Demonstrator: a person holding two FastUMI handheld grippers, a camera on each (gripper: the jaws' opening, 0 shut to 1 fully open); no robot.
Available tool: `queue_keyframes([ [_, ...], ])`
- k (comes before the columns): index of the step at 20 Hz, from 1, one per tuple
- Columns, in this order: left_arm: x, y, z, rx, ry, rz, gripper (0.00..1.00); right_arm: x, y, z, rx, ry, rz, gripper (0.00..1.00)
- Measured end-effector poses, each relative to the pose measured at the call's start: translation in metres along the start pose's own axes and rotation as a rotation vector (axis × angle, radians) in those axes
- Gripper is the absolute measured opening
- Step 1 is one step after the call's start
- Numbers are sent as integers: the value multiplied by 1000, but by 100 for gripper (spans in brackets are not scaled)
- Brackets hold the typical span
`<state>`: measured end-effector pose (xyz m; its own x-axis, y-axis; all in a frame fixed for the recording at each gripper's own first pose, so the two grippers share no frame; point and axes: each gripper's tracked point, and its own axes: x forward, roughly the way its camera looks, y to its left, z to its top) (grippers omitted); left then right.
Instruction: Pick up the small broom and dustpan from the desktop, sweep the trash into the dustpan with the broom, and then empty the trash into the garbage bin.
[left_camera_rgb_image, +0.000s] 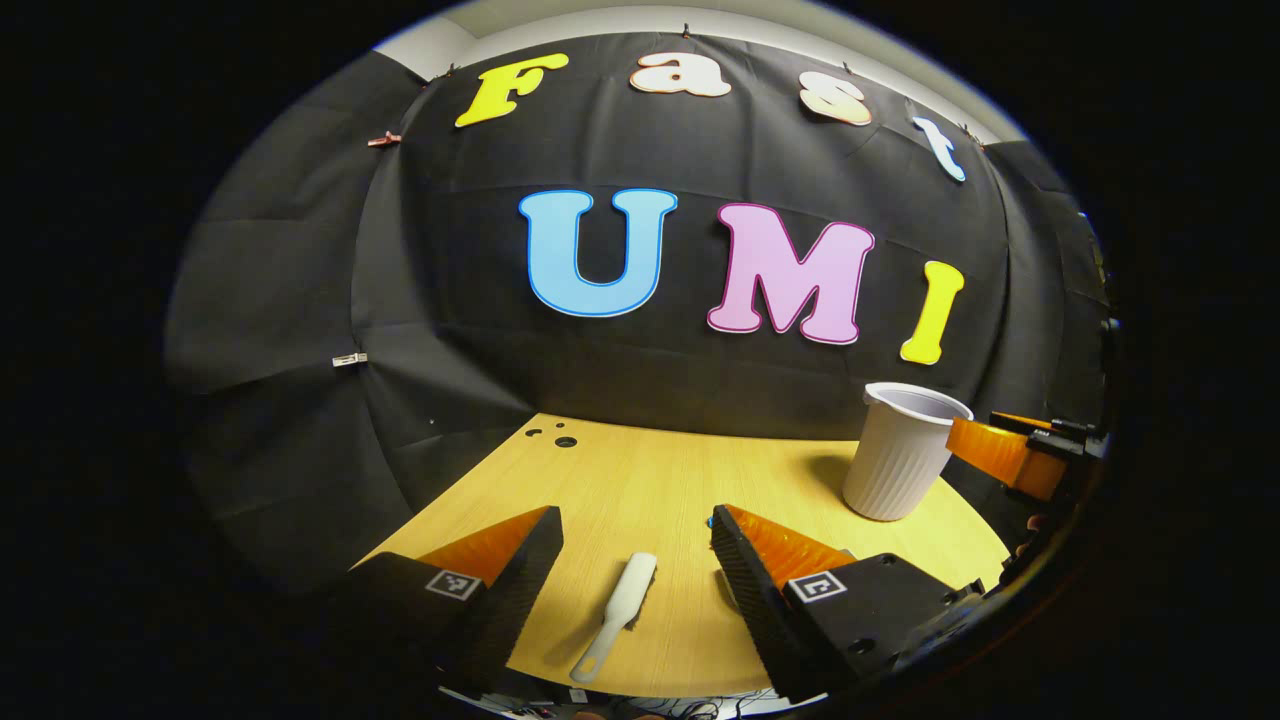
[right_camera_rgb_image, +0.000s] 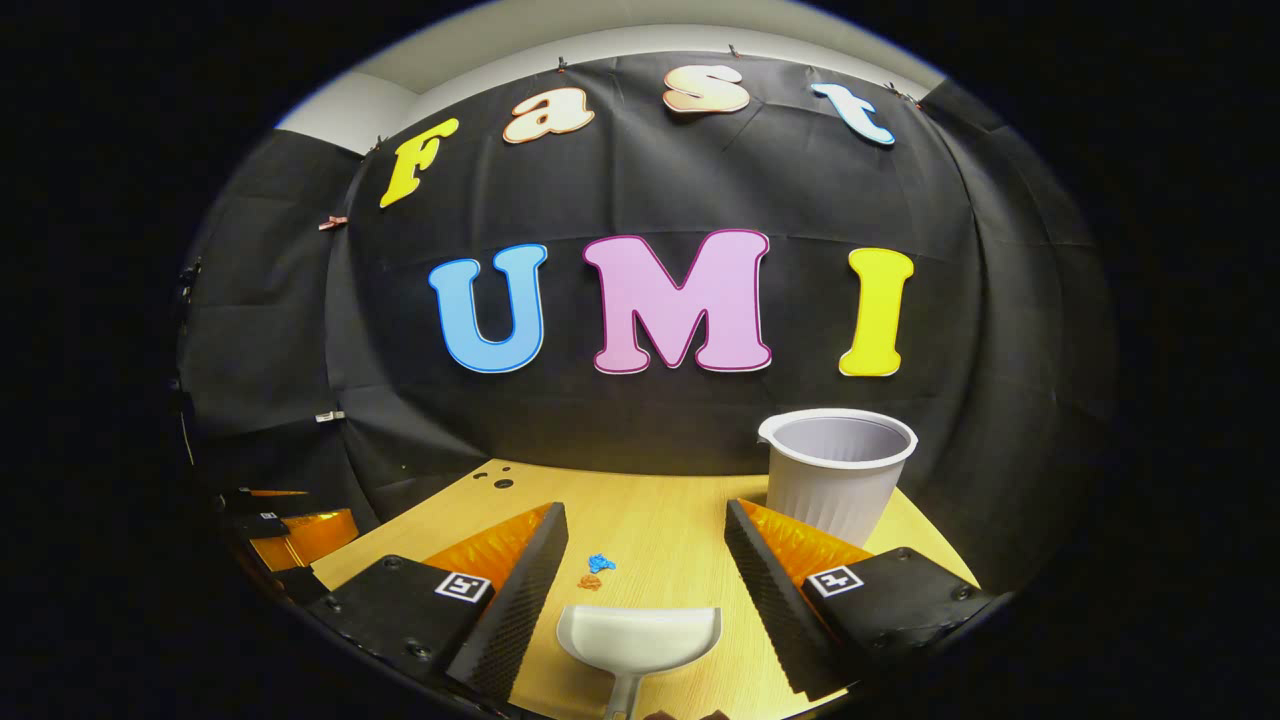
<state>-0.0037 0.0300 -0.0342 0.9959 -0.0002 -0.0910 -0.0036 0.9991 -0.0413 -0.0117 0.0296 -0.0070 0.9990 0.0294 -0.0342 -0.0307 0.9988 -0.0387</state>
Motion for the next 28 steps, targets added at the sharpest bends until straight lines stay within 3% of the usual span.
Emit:
queue_keyframes([
  [5,2,2,-19,-5,52,-27,96,-3,11,-4,-14,8,18,99],
  [6,5,3,-24,-3,75,-32,92,-4,11,-4,-19,11,18,99],
  [7,9,4,-36,-6,114,-36,95,-4,11,-6,-23,14,18,99],
  [10,19,13,-69,-30,237,-32,92,-4,11,-8,-28,20,14,99],
  [12,27,17,-98,-25,322,-39,95,-3,9,-12,-30,29,9,99],
  [19,54,33,-189,127,670,-75,95,8,1,-45,-12,105,-12,99],
  [24,79,34,-238,180,883,-101,95,14,-7,-72,2,157,-41,99],
  [28,96,38,-262,227,991,-97,94,17,-15,-104,39,231,-71,99],
])
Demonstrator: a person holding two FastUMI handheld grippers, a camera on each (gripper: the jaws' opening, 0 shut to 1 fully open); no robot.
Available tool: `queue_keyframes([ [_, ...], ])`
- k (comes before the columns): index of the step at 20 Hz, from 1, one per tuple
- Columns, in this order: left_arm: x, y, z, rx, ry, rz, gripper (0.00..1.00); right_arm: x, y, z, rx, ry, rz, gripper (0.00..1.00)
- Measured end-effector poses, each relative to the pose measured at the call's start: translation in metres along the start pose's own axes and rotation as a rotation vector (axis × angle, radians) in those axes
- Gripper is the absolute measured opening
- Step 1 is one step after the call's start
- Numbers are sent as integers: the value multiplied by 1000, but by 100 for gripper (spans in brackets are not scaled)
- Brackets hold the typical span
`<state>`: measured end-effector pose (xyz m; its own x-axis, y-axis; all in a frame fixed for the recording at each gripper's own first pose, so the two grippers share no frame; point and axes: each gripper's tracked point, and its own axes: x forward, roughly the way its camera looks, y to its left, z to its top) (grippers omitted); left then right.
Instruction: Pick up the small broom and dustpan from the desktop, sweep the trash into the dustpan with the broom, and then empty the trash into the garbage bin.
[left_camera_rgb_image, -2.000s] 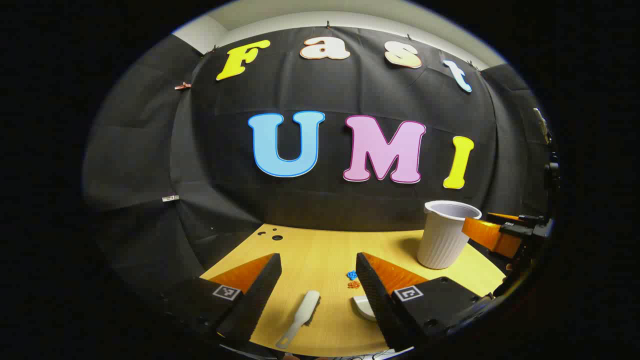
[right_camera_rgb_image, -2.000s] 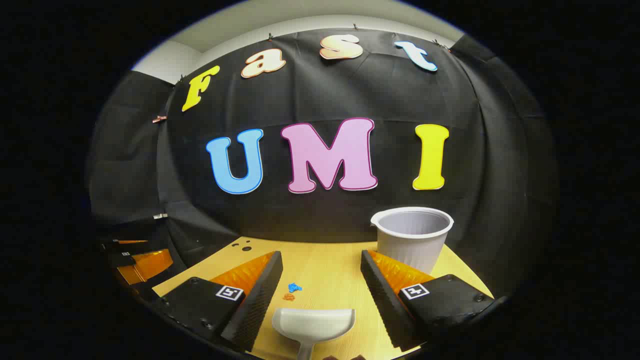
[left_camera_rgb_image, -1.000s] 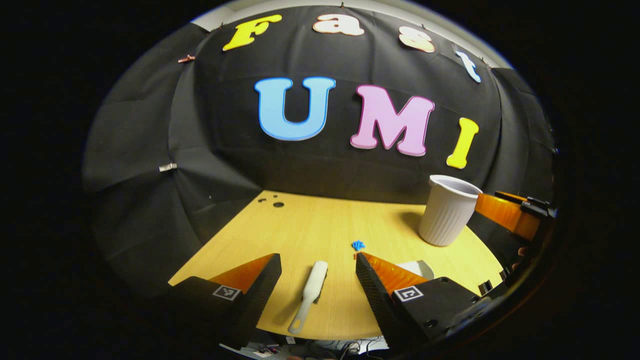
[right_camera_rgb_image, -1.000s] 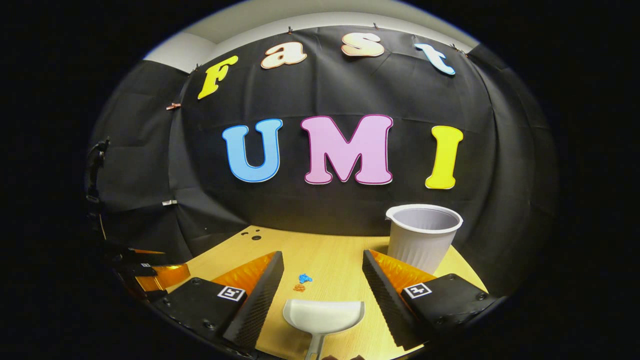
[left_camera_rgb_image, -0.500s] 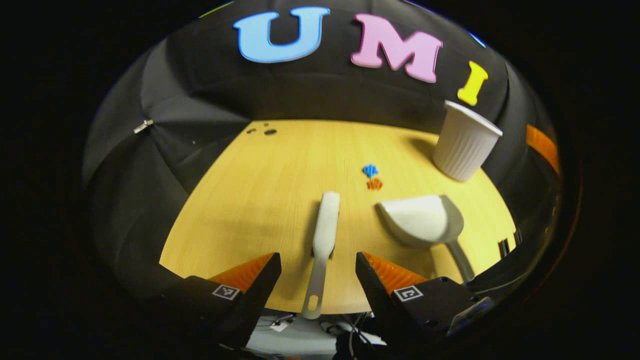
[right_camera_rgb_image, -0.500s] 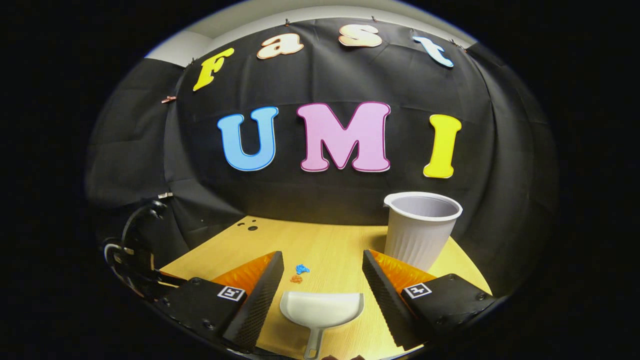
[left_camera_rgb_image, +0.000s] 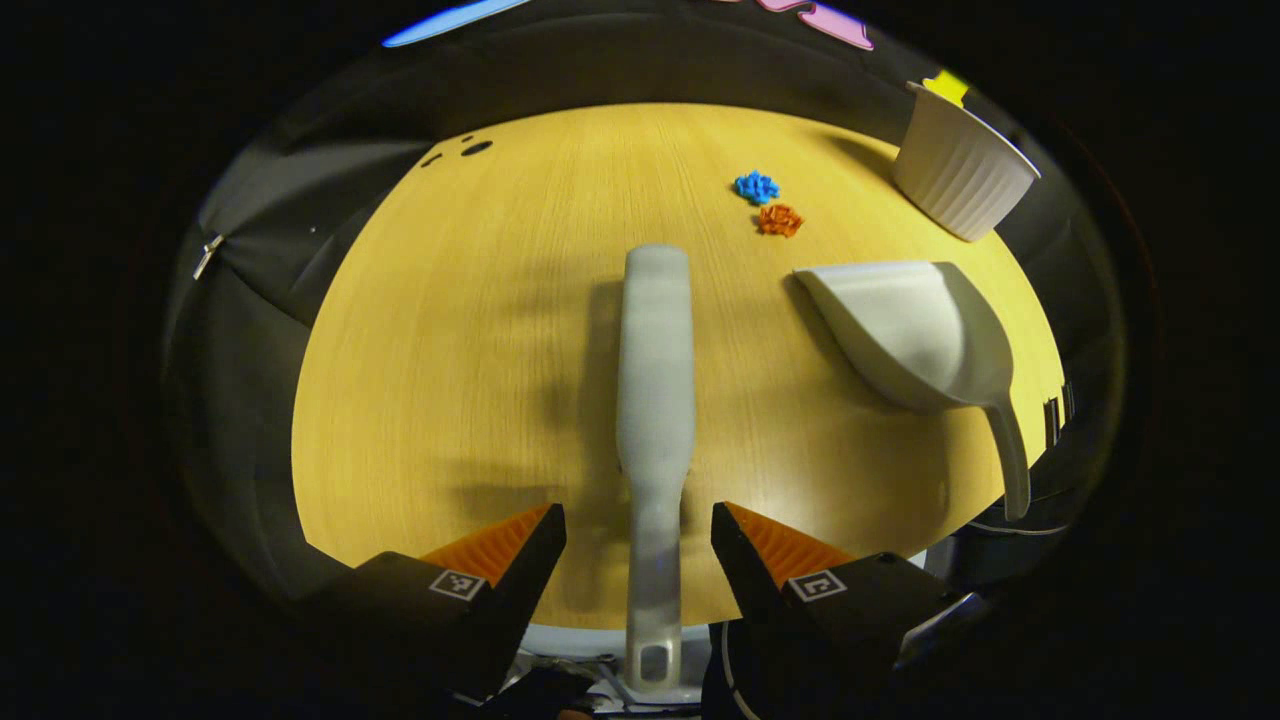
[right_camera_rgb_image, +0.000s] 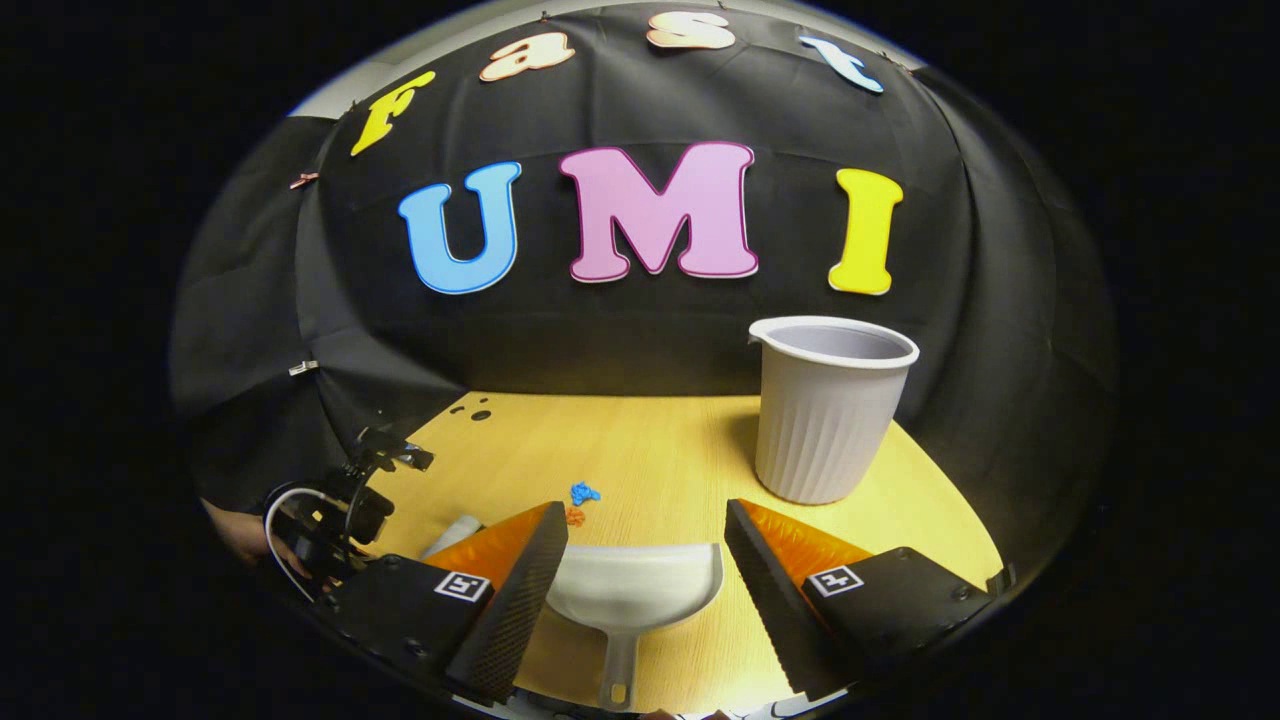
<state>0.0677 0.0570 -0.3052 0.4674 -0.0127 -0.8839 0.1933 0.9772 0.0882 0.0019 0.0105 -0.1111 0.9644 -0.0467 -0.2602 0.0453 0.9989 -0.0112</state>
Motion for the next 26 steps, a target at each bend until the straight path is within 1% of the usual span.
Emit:
queue_keyframes([
  [2,12,-2,0,-4,40,-4,93,2,1,-13,18,38,2,99],
  [5,20,-10,2,-56,76,-18,88,5,6,-34,37,111,18,99],
  [6,24,-10,7,-63,55,-18,84,6,9,-43,45,152,29,99],
  [7,25,-10,7,-64,61,-13,84,6,10,-50,50,181,33,99],
  [9,25,-11,9,-81,63,-11,68,6,12,-62,64,235,46,99],
  [10,24,-11,10,-84,57,-10,52,4,13,-69,68,267,51,99],
  [12,22,-11,9,-94,51,-2,33,6,14,-80,65,320,54,99],
  [15,23,-11,11,-98,8,-6,27,10,17,-97,73,413,59,99],
  [17,21,-9,13,-106,-23,-12,25,15,12,-110,50,462,46,99],
  [21,-3,1,22,-147,-128,-20,24,12,7,-140,13,575,12,99],
  [22,-9,4,24,-156,-142,-25,27,13,8,-149,13,604,7,99],
  [24,-21,13,28,-164,-171,-21,22,15,8,-163,7,661,-9,99],
  [26,-36,26,35,-172,-204,-9,27,18,6,-182,6,721,-32,99],
])
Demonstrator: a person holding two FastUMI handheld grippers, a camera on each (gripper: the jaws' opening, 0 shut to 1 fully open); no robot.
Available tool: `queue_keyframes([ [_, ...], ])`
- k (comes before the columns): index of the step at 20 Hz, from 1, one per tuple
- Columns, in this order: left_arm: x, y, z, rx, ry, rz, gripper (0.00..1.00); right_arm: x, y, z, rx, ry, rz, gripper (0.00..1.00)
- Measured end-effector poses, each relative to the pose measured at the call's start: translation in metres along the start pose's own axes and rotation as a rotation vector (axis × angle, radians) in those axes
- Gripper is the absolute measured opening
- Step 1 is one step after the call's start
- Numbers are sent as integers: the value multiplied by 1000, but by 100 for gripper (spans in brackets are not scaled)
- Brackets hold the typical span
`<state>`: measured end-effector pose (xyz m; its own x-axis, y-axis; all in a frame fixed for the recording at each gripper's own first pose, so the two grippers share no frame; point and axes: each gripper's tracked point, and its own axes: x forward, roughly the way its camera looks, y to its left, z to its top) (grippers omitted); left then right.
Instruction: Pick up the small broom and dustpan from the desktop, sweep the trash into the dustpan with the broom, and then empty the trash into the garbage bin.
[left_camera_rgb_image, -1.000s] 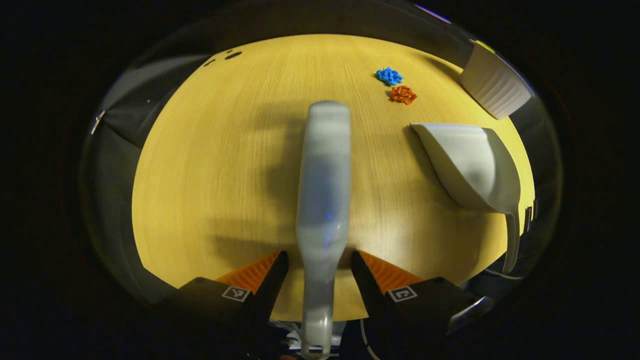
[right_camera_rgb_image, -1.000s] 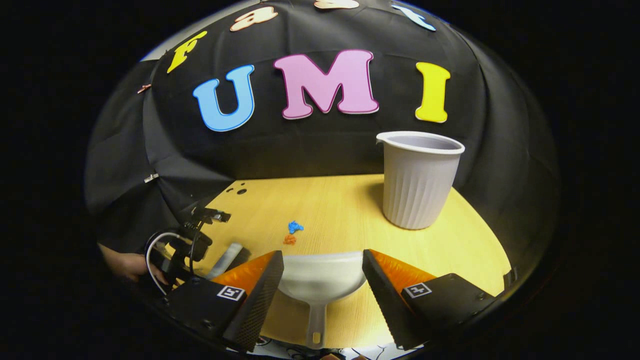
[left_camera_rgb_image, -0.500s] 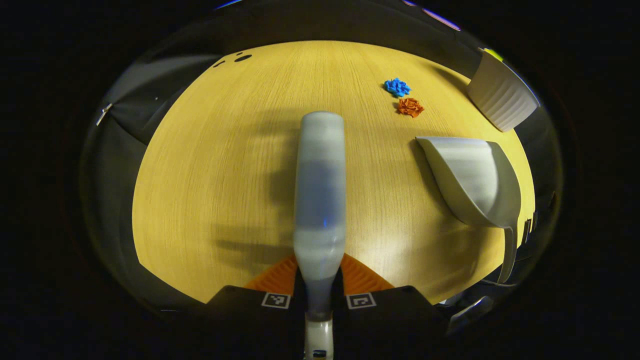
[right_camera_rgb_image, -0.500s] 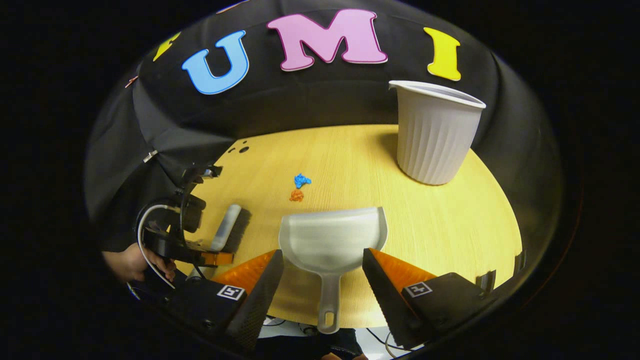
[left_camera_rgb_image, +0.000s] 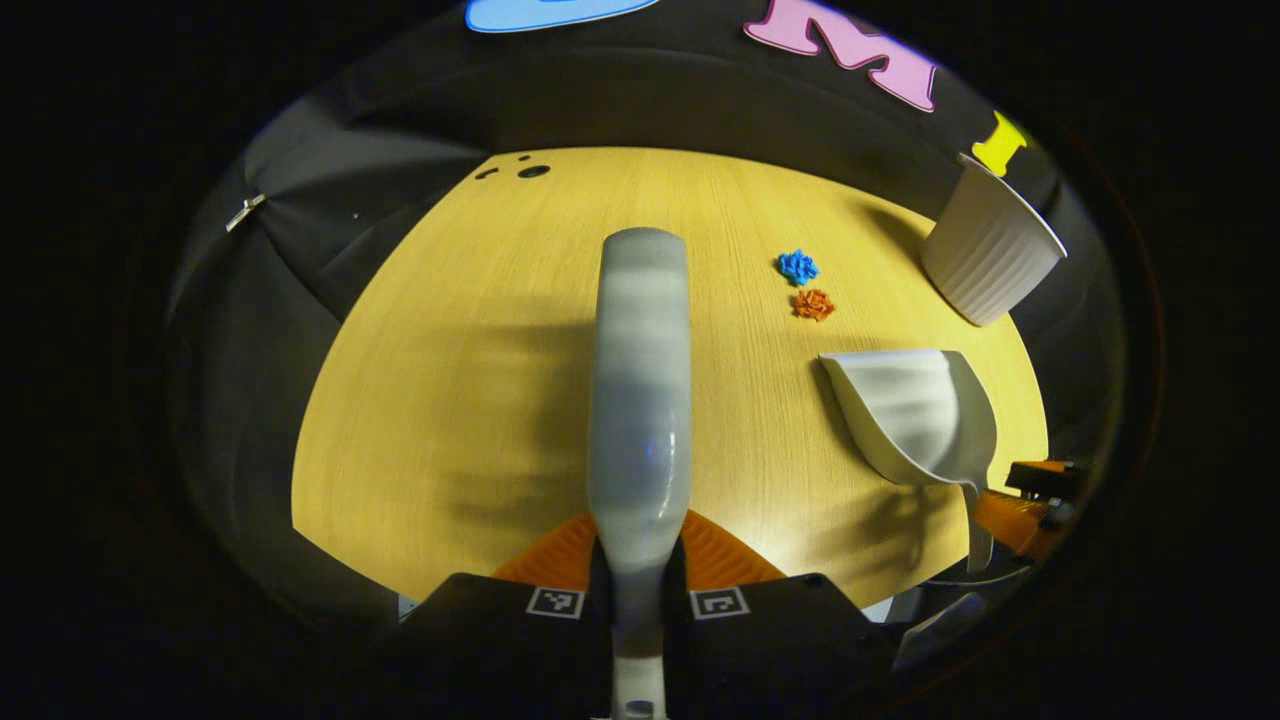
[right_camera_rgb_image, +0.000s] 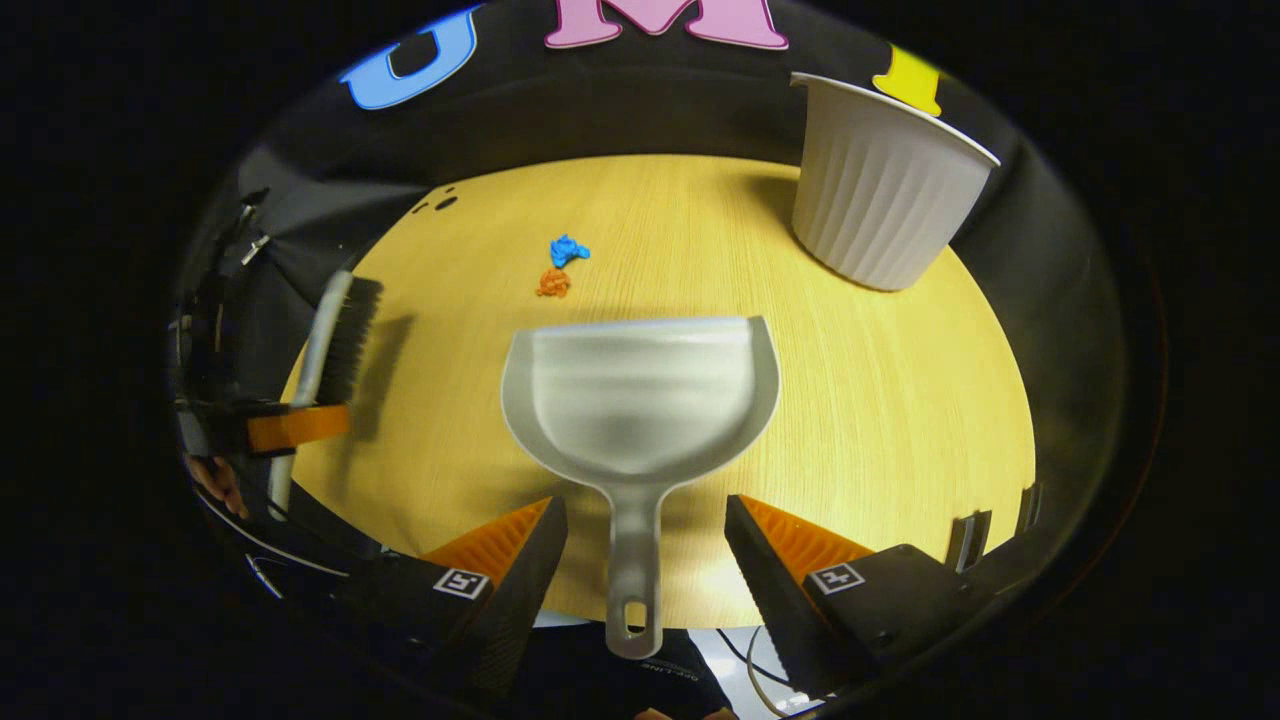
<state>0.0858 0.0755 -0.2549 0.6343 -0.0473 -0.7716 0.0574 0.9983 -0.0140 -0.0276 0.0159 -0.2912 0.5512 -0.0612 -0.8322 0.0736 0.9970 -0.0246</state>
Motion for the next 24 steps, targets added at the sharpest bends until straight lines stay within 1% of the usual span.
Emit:
queue_keyframes([
  [1,-7,4,5,-7,-18,-3,24,6,-2,-7,20,34,-7,99],
  [3,-15,8,11,-8,-30,-2,24,19,-4,-16,46,84,-18,99],
  [7,-16,8,16,-17,-27,-8,24,50,-8,-20,44,117,-48,99],
  [9,-15,6,20,-23,-19,-11,24,54,-6,-26,54,154,-42,99],
  [10,-15,6,23,-23,-20,-9,24,53,-9,-26,52,154,-57,99],
  [11,-14,6,27,-21,-22,-7,24,58,-7,-21,47,139,-46,98],
  [13,-11,4,37,-17,-28,-9,24,60,-6,-18,19,141,-61,88],
  [14,-9,2,41,-14,-29,-11,24,61,-4,-18,4,147,-60,80],
  [15,-8,1,44,-7,-28,-12,24,61,-4,-17,-12,147,-58,76],
  [16,-6,-1,48,3,-28,-12,24,61,-1,-15,-22,145,-54,65],
  [17,-2,-3,52,16,-27,-13,24,61,-1,-14,-29,147,-52,63],
  [18,2,-5,56,30,-22,-18,24,62,0,-12,-30,145,-51,55],
  [19,7,-8,60,49,-15,-24,24,62,-1,-14,-30,160,-49,43],
  [20,14,-9,65,67,-7,-26,24,59,-1,-15,-41,175,-44,40],
  [22,34,-8,80,148,17,-29,24,59,-3,-17,-82,196,-22,37],
  [23,48,-6,92,198,38,-23,24,59,-8,-17,-140,194,-4,36],
  [24,56,-8,97,219,54,-29,24,59,-10,-18,-160,192,1,34],
])
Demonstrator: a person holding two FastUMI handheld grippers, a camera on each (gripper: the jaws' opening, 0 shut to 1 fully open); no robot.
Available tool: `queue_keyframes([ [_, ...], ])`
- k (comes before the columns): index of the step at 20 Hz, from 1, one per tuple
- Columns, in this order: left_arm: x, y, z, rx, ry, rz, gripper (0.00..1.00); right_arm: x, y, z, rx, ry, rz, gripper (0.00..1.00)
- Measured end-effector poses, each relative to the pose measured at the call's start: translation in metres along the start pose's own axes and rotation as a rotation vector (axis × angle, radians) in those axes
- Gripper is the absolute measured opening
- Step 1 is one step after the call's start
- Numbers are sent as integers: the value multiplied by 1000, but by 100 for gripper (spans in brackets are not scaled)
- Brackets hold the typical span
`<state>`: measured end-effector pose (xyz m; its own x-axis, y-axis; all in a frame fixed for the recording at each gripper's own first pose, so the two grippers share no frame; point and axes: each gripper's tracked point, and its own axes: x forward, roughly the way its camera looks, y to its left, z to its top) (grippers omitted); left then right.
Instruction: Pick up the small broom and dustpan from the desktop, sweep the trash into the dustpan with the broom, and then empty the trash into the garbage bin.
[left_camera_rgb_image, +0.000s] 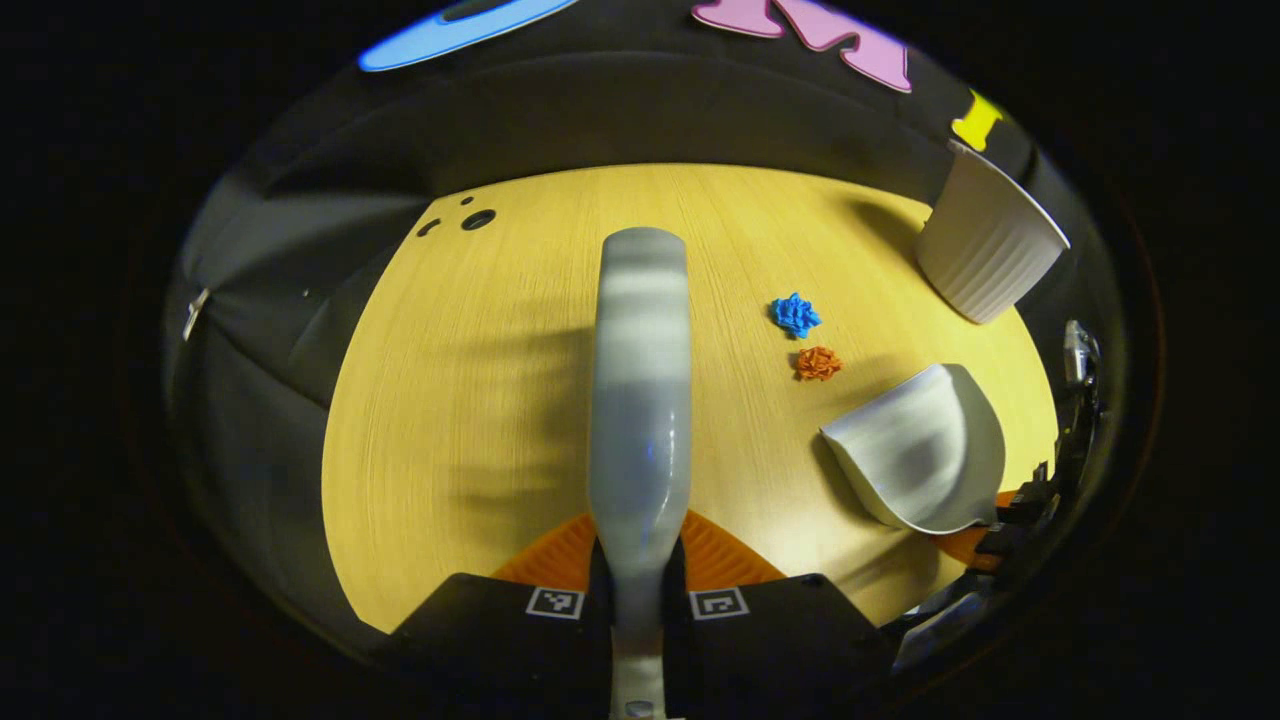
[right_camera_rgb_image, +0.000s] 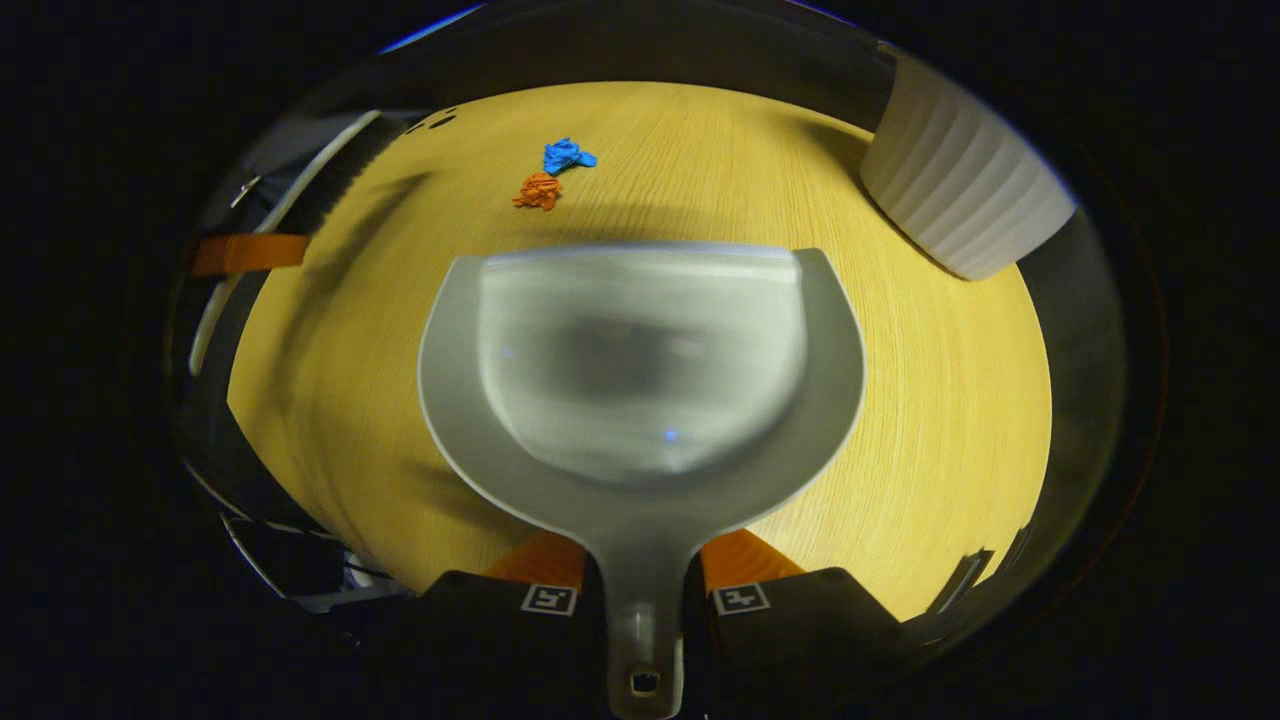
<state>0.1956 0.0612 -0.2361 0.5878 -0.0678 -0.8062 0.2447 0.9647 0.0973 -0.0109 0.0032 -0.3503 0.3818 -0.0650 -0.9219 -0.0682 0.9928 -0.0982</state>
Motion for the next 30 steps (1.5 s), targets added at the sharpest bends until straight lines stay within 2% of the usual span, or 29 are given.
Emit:
queue_keyframes([
  [5,41,-1,31,174,84,-5,24,-8,-9,-1,-61,-12,20,34],
  [9,75,-11,55,331,153,-6,24,-15,-15,-3,-156,-27,31,34],
  [12,91,-19,76,470,164,19,24,-17,-19,-2,-220,-35,28,34],
  [14,96,-27,85,538,170,23,27,-19,-18,-3,-217,-27,43,31],
  [15,98,-35,86,577,174,5,24,-19,-17,-4,-217,-21,51,34],
  [17,99,-51,86,672,183,-40,25,-18,-19,-4,-240,-20,58,37],
  [19,98,-67,83,792,180,-104,25,-19,-20,-4,-248,-13,70,34],
  [21,94,-81,72,851,210,-166,25,-20,-18,-4,-244,-9,80,36],
  [26,61,-140,3,791,359,-421,25,-18,-22,-2,-274,-16,100,34],
  [27,55,-151,-12,781,392,-454,25,-18,-22,-1,-277,-16,103,37],
  [29,37,-165,-32,757,441,-518,25,-18,-23,-2,-284,-18,106,37],
  [30,28,-173,-41,747,463,-550,25,-18,-23,-2,-285,-20,108,34],
])
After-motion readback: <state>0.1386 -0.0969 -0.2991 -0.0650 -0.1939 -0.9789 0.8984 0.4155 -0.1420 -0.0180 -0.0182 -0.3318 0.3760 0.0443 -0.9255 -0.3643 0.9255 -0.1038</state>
